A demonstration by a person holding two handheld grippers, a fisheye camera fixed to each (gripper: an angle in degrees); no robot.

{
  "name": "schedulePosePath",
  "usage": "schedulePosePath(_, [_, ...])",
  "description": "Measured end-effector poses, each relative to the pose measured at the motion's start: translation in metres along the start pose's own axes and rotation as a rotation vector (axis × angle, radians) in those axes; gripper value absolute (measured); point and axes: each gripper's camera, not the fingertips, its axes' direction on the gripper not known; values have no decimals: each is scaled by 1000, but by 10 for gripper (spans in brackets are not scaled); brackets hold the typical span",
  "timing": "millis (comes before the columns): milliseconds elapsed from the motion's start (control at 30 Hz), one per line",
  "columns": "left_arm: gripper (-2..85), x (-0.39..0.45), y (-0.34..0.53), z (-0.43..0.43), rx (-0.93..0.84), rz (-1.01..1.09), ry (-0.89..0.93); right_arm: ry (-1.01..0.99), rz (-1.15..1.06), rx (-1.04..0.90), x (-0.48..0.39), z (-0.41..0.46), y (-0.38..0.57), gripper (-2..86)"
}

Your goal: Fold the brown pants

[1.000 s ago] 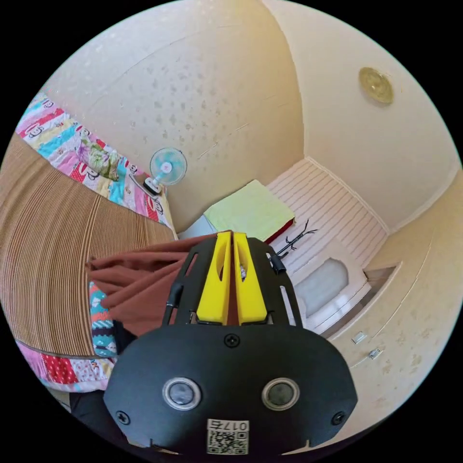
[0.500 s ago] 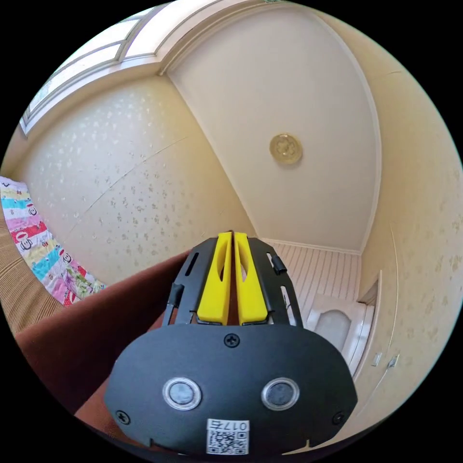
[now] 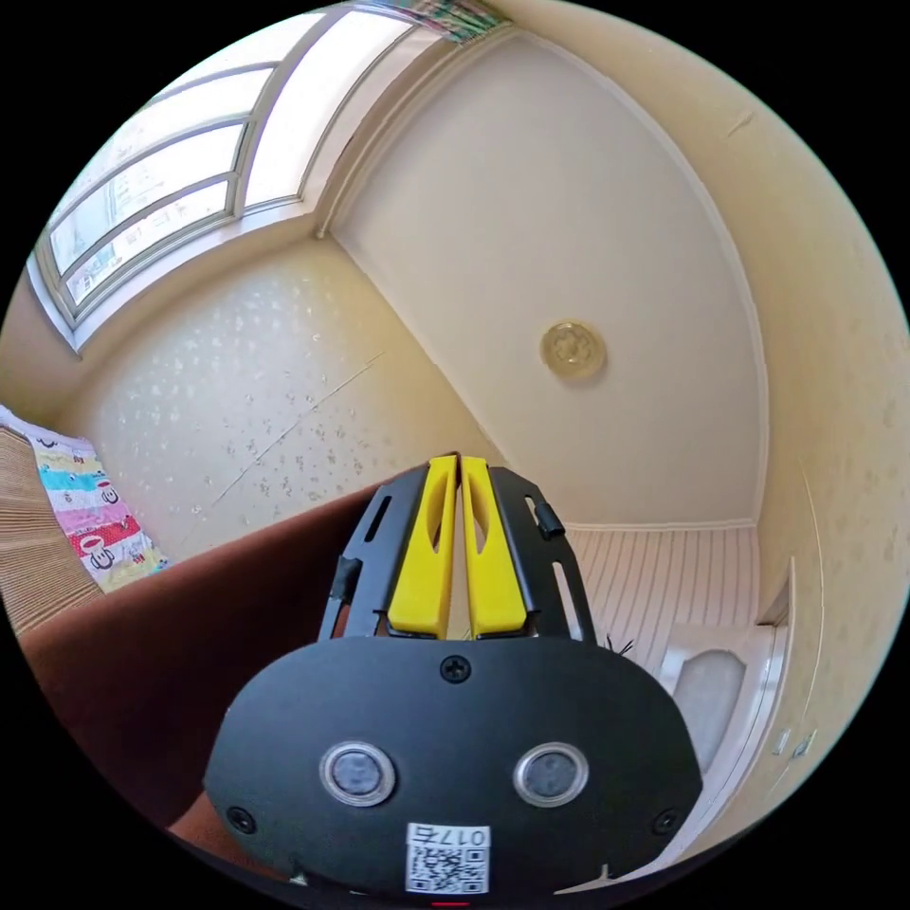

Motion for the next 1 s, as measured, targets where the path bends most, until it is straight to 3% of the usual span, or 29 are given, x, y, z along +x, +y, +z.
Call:
schedulePosePath(33, [134, 5, -8, 5, 16, 100, 145, -5, 24, -9, 7, 19, 8, 6])
schedulePosePath(67, [56, 9, -20, 2, 47, 153, 171, 5, 46, -39, 12, 47, 19, 6])
schedulePosePath(100, [48, 11, -27, -3, 66, 178, 150, 1, 56, -61, 14, 65, 25, 7])
schedulePosePath(200, [22, 2, -87, -52, 122, 202, -91, -209, 168, -224, 16, 186, 69, 13])
schedulePosePath(333, [32, -57, -189, -145, 138, 50, -397, -694, 251, -781, -83, 409, 179, 38])
schedulePosePath(367, [43, -79, -206, -169, 128, -10, -539, -816, 304, -943, -123, 448, 227, 51])
schedulePosePath(433, [65, -121, -215, -198, 42, -155, -752, -998, 429, -1020, -169, 465, 292, 76])
schedulePosePath(467, [91, -146, -206, -221, 2, -271, -852, -1126, 490, -991, -196, 457, 330, 77])
schedulePosePath(567, [124, -173, -142, -275, 27, -377, -919, -1381, 484, -1040, -258, 401, 431, 83])
schedulePosePath(733, [127, -213, -14, -294, -116, -590, -878, -1490, 437, -1279, -294, 251, 612, 101])
schedulePosePath(800, [139, -216, 30, -290, -129, -662, -864, -1444, 458, -1352, -279, 196, 663, 109])
schedulePosePath(900, [149, -200, 91, -287, -71, -754, -902, -1136, 469, -1493, -230, 133, 722, 119])
schedulePosePath(1000, [174, -177, 142, -292, 65, -877, -969, -960, 569, -1480, -175, 106, 755, 120])
